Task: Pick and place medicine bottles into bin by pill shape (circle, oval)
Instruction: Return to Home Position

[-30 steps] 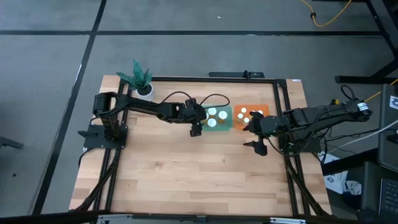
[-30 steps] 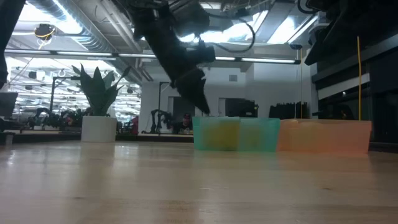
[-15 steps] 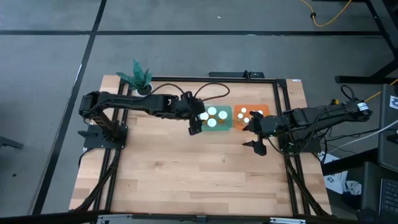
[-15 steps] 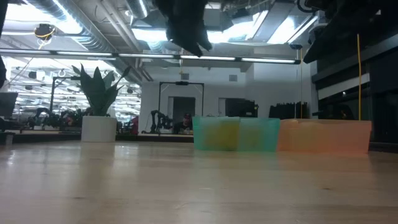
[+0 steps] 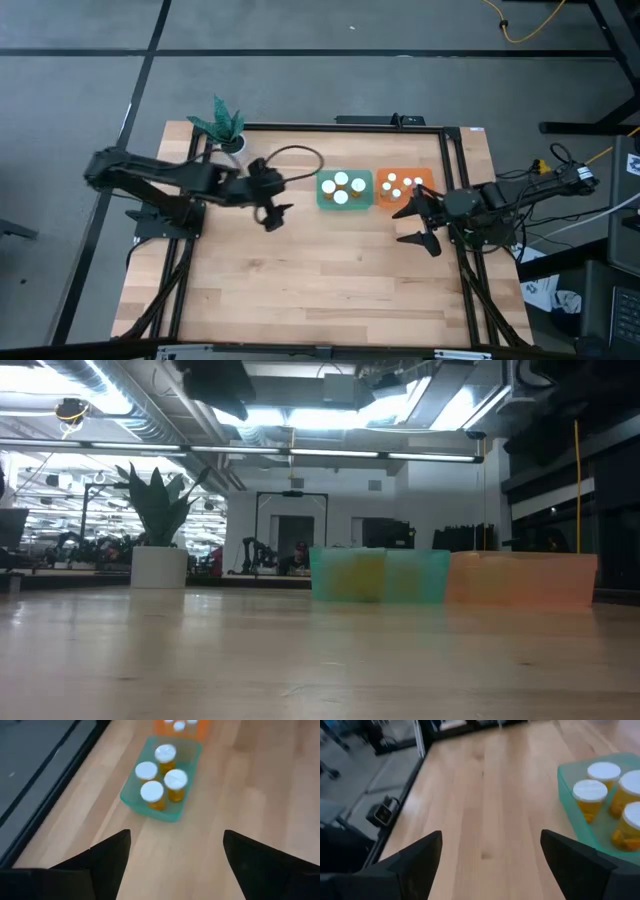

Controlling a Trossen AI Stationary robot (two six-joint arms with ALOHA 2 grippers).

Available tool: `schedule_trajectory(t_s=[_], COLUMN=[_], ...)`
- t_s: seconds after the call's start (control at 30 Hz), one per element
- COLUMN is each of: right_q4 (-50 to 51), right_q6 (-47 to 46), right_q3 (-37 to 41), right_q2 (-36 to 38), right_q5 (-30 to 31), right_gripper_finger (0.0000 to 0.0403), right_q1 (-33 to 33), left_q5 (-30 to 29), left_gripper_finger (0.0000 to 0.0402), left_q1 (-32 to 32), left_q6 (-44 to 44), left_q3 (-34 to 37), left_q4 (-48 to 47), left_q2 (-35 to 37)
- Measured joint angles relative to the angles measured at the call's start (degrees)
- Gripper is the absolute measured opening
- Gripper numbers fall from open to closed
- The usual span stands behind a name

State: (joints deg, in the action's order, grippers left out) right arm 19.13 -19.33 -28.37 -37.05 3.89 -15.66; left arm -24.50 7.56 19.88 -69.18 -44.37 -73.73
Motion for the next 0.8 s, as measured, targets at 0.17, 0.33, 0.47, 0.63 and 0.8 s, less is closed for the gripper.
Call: schedule_trajectory(t_s=[0.17, 0.33, 0.47, 0.63, 0.8], right_q4=[-11.8, -18.3, -23.4, -28.0, -29.2], right_q6=[0.1, 0.1, 1.8, 2.8, 4.0], right_q3=[8.9, 13.8, 17.1, 22.4, 25.5], right_q2=[5.9, 8.0, 8.4, 11.3, 16.9], right_q5=[0.1, 0.0, 0.0, -1.0, -1.1], right_gripper_finger=[0.0339, 0.0339, 0.0339, 0.0339, 0.0339], right_q1=[0.0, 0.0, 0.0, 0.1, 0.1], left_q5=[-0.4, -0.6, -0.5, -0.5, 0.7], left_gripper_finger=[0.0307, 0.0310, 0.0310, 0.0307, 0.0311], left_q1=[3.6, 5.6, 6.5, 6.5, 6.5], left_q6=[2.2, 3.9, 3.1, 1.6, -1.2], left_q3=[11.2, 21.5, 31.0, 43.8, 51.4], left_q4=[9.8, 21.0, 33.6, 51.3, 64.4], left_q2=[9.3, 14.5, 17.3, 20.6, 22.2])
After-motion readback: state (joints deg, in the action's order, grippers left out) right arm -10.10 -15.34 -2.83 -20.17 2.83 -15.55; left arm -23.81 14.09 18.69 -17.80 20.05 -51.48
